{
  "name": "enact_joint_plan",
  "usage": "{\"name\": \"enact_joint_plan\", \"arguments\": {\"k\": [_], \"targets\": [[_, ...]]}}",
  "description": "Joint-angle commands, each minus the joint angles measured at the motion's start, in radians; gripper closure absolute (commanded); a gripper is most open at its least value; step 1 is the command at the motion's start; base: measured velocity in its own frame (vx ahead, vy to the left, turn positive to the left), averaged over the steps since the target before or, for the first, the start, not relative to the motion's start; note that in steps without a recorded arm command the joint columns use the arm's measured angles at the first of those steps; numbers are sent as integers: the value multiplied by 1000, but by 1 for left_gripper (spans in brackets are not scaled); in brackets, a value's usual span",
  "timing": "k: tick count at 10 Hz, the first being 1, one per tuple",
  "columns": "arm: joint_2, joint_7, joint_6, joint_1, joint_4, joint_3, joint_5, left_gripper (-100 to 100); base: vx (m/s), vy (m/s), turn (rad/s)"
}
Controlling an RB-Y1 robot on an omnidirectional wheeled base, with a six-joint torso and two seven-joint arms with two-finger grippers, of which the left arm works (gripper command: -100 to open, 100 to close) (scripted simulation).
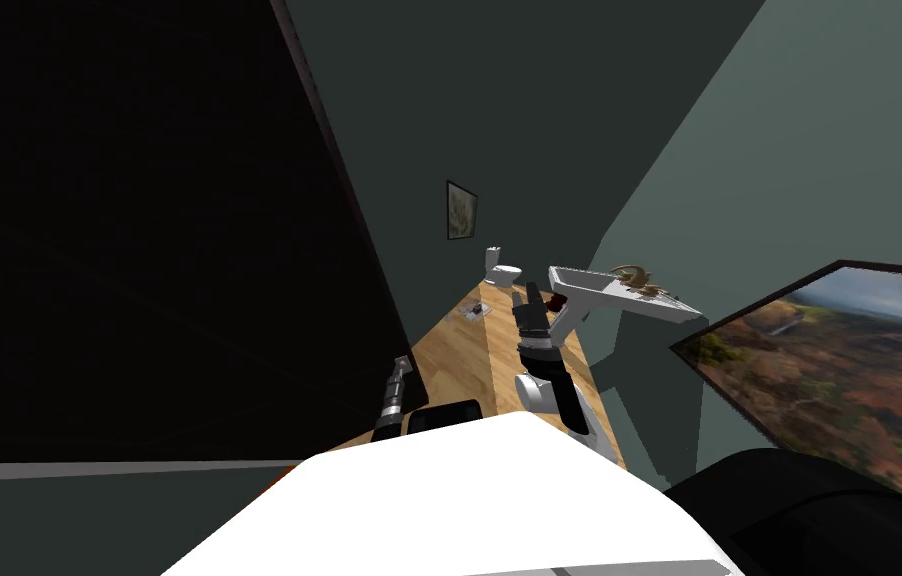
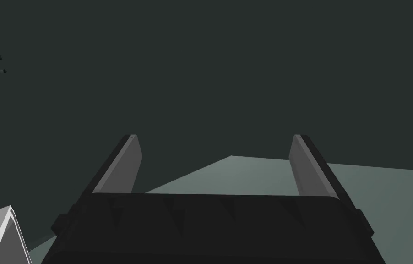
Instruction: Push the door open
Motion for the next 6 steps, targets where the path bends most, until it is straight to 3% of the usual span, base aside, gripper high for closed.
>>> {"name": "enact_joint_plan", "arguments": {"k": [1, 2, 6], "targets": [[1, 0, -2, 0, -1, 2, 1, 100, 0, 0, 0], [28, -3, 0, -1, -1, 20, 14, 100, 101, -37, 69], [50, -9, -1, -3, -4, 58, 41, 100, 200, -76, 77]]}}
